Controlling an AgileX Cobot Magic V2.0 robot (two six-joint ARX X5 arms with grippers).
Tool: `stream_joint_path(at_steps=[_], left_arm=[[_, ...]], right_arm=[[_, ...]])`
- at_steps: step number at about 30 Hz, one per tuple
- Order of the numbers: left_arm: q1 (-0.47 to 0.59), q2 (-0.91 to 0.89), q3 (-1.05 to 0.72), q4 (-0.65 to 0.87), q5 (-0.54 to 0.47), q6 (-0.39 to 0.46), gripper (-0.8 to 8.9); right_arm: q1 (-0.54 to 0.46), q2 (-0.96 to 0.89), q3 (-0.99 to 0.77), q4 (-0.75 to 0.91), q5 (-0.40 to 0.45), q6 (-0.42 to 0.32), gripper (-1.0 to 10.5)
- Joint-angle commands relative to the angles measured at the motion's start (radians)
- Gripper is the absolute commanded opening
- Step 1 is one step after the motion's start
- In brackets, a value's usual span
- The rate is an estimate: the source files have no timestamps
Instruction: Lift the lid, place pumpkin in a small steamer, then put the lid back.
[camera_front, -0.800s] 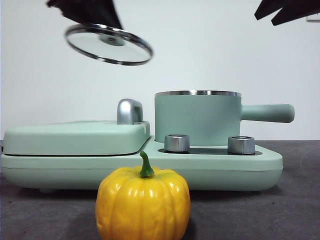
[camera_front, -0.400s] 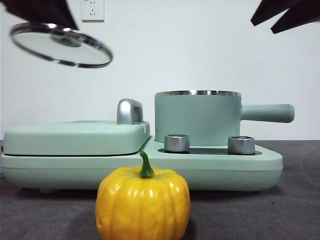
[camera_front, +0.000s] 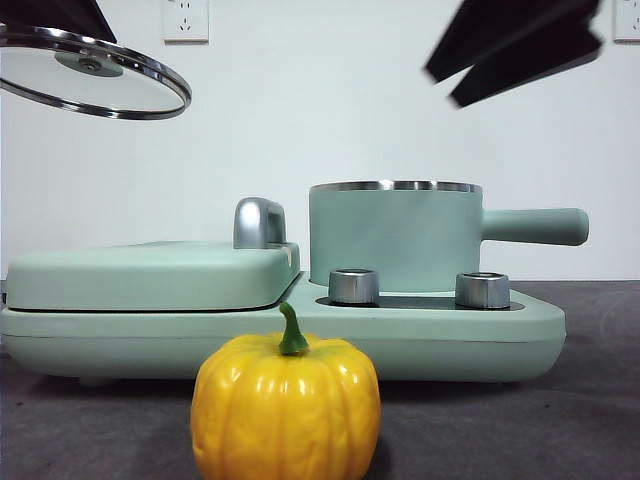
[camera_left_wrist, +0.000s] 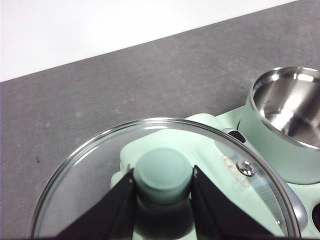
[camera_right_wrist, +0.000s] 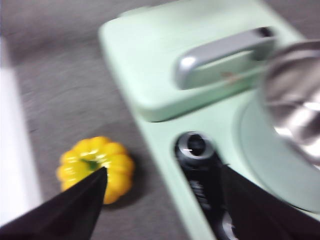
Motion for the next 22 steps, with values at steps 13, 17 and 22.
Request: stream_joint_path(at_steps=[13, 17, 22], left_arm=[[0.007, 0.002, 0.015, 0.031, 0.003, -0.011, 0.11], [0.007, 0.002, 0.015, 0.031, 0.003, -0.009, 0.11], [0.014, 0.002, 0.015, 0.031, 0.003, -0.003, 0.11]], right_arm=[[0.237, 0.27, 0.016, 0.069, 0.047, -0.003, 4.3], [0.262, 0.33, 0.016, 0.118, 0.048, -0.003, 4.4], [0.283, 0.406, 0.016, 0.146, 0.048, -0.003, 4.4]])
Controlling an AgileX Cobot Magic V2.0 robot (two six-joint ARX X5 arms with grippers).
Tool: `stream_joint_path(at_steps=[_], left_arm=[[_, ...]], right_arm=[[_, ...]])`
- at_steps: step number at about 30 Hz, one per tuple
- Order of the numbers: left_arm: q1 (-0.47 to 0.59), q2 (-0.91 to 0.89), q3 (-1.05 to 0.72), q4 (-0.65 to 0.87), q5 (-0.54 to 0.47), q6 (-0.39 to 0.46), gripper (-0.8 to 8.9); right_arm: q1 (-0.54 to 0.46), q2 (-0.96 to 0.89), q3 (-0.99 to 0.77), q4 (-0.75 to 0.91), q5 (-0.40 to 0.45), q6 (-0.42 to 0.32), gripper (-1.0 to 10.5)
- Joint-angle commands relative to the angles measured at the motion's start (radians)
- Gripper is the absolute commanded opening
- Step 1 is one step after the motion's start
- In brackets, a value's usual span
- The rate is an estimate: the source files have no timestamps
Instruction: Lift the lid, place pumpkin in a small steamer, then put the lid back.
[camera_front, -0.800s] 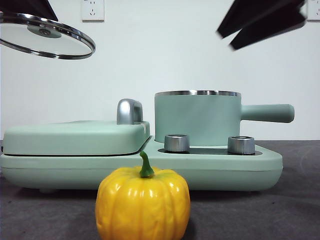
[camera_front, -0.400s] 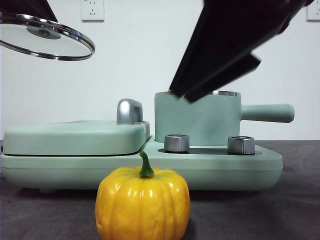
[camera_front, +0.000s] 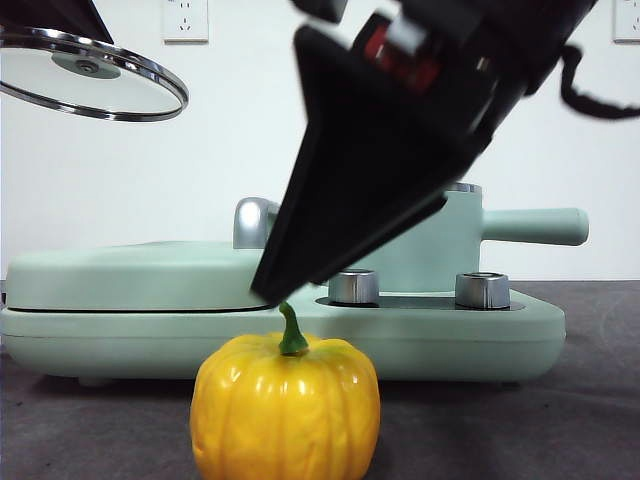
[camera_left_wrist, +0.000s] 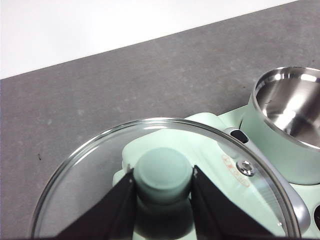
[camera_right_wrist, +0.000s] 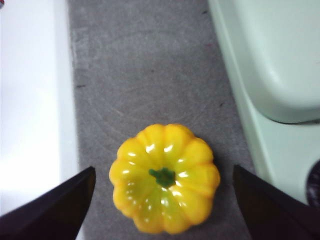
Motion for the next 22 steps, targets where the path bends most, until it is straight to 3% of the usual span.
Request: stream_joint_path(at_steps=[1, 8, 12, 22], left_arm=[[0.003, 0.002, 0.015, 0.032, 0.001, 0.001, 0.11], [0.015, 0.002, 0.015, 0.032, 0.001, 0.001, 0.11], [0.015, 0.002, 0.015, 0.032, 0.001, 0.001, 0.11], [0.016, 0.002, 0.015, 0.032, 0.001, 0.001, 0.11]], right_arm=[[0.021, 0.048, 0.016, 0.016, 0.001, -0.005, 4.4], [0.038, 0.144, 0.016, 0.033, 0.031, -0.003, 4.4], [0.043, 0.159, 0.016, 0.007, 0.039, 0.028, 3.4], [0.027, -0.02, 0.017, -0.149, 0.084, 0.151, 3.4]])
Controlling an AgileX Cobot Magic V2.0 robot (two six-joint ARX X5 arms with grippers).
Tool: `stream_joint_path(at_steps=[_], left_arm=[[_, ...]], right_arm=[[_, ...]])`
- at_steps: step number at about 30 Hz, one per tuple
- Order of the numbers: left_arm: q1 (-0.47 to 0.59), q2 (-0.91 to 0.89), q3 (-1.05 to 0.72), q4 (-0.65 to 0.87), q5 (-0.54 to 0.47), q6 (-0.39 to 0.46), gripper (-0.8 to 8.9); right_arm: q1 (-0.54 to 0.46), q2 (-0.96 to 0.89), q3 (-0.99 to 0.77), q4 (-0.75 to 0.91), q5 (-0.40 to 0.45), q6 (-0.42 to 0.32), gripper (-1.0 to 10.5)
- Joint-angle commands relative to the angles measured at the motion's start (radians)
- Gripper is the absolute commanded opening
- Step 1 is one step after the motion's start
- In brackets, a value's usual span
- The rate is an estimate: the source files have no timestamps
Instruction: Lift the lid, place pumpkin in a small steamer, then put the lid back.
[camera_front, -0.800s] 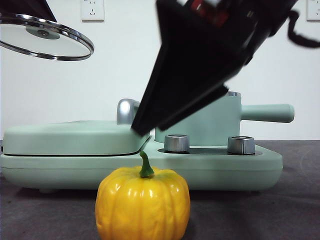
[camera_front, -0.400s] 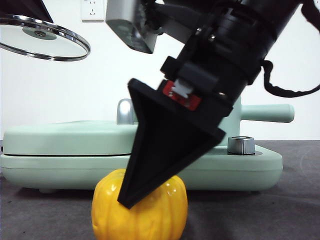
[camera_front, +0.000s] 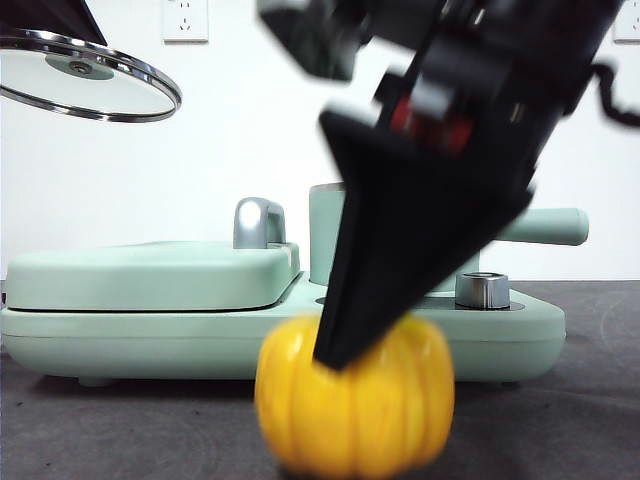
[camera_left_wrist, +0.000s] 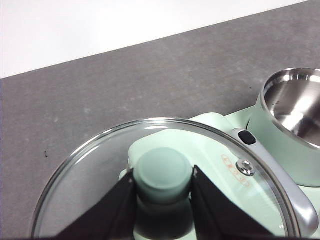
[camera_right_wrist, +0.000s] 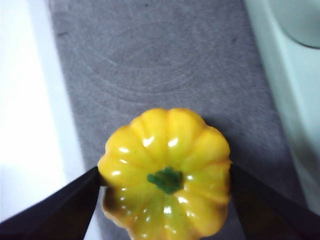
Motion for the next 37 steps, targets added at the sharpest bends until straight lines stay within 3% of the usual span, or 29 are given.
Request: stream_joint_path(at_steps=[1, 10, 19, 23, 37], left_arm=[[-0.001, 0.002, 0.015, 0.032, 0.001, 0.002, 0.11], [-0.001, 0.002, 0.015, 0.032, 0.001, 0.002, 0.11], [-0.001, 0.002, 0.015, 0.032, 0.001, 0.001, 0.11], [-0.001, 0.002, 0.015, 0.032, 0.001, 0.001, 0.11], [-0.001, 0.002, 0.015, 0.032, 0.001, 0.001, 0.1]], right_arm=[[-0.002, -0.061, 0.007, -0.017, 0.006, 0.078, 3.4], [-0.071, -0.268, 0.105, -0.237, 0.077, 0.294, 3.4], [-0.196, -0.25, 0.409, -0.529, 0.149, 0.371, 3.4], [-0.256, -0.192, 0.546, -0.605, 0.156, 0.358, 3.4], [-0.413, 0.159, 0.931, -0.664, 0.157, 0.191, 3.4]])
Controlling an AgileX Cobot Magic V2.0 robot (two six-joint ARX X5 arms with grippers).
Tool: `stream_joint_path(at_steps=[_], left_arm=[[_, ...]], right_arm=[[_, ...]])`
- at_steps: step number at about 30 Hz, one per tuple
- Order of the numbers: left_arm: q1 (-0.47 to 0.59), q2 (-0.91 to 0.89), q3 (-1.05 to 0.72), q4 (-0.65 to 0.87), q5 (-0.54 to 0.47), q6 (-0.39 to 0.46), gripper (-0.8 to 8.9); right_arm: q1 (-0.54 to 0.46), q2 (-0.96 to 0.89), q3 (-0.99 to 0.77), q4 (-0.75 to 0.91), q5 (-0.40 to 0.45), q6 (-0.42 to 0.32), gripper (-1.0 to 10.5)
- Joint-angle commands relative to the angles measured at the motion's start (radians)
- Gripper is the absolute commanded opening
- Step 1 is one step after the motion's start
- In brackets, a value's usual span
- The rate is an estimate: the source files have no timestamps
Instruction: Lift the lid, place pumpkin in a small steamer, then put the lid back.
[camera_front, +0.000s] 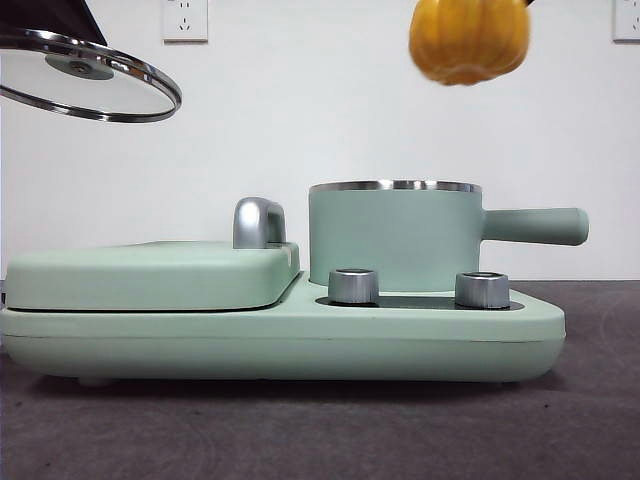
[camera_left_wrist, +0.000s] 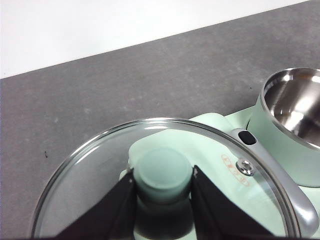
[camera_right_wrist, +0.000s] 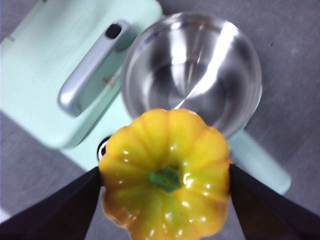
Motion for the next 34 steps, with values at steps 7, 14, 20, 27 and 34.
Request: stream_joint_path(at_steps=[7, 14, 20, 27, 34], left_arm=[[-0.001, 0.002, 0.015, 0.032, 0.002, 0.001, 0.11], [-0.001, 0.002, 0.015, 0.033, 0.002, -0.002, 0.11], [-0.001, 0.002, 0.015, 0.033, 0.002, -0.002, 0.11], [-0.001, 0.002, 0.015, 0.034, 0.002, -0.002, 0.11], [-0.001, 0.002, 0.015, 0.042, 0.001, -0.002, 0.11]], right_arm=[[-0.023, 0.2, 0.143, 0.056, 0.001, -0.08, 3.4], [-0.035, 0.304, 0.158, 0.122, 0.002, -0.107, 3.4], [-0.038, 0.363, 0.158, 0.203, 0.001, -0.128, 3.4], [-0.039, 0.423, 0.157, 0.227, -0.003, -0.132, 3.4], [-0.04, 0.474, 0.157, 0.232, -0.003, -0.139, 3.4]])
